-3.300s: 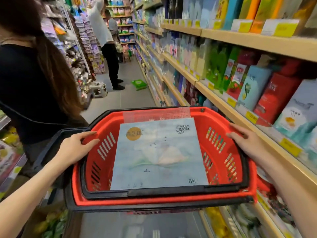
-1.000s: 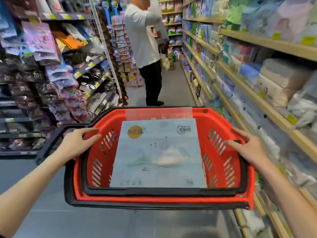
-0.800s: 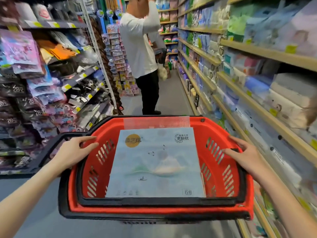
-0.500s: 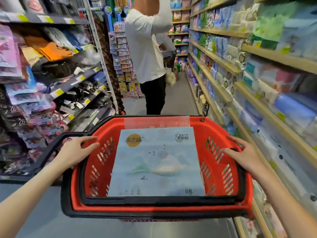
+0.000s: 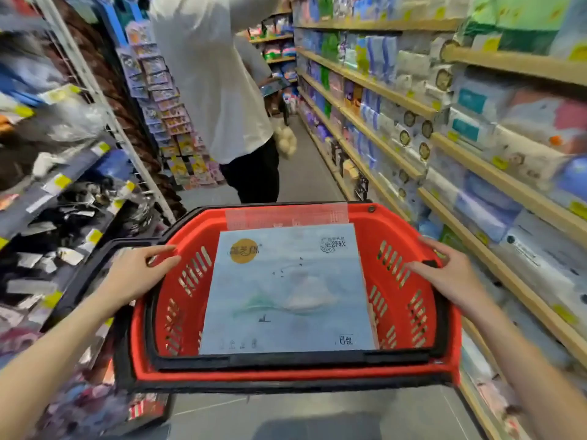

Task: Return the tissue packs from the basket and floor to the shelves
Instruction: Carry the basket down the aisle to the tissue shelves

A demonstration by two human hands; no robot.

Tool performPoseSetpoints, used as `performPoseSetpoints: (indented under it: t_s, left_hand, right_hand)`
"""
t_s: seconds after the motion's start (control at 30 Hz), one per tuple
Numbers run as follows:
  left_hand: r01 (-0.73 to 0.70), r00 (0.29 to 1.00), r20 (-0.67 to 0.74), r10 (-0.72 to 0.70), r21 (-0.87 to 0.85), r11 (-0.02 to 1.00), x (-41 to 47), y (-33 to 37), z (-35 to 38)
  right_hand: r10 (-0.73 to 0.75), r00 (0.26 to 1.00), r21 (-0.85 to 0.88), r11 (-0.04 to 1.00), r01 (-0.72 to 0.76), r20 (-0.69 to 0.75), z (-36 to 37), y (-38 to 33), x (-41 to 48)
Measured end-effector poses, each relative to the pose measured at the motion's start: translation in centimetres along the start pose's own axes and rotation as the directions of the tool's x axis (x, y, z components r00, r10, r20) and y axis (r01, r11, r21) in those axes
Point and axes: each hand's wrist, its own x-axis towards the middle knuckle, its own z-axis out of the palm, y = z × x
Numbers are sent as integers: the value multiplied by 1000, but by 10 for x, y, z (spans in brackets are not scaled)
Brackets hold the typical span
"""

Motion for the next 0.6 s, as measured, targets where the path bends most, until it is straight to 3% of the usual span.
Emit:
performPoseSetpoints:
  t_s: [0.27, 0.6]
  left_hand:
    - [-271, 945, 186, 268, -6, 962, 165, 27, 32]
    - [-528, 765, 353, 539, -137, 838, 274, 144, 162]
  right_hand:
    - [190, 955, 66, 982, -179, -230, 50, 20, 8]
    - [386, 737, 154, 918, -364, -555, 32, 74, -9]
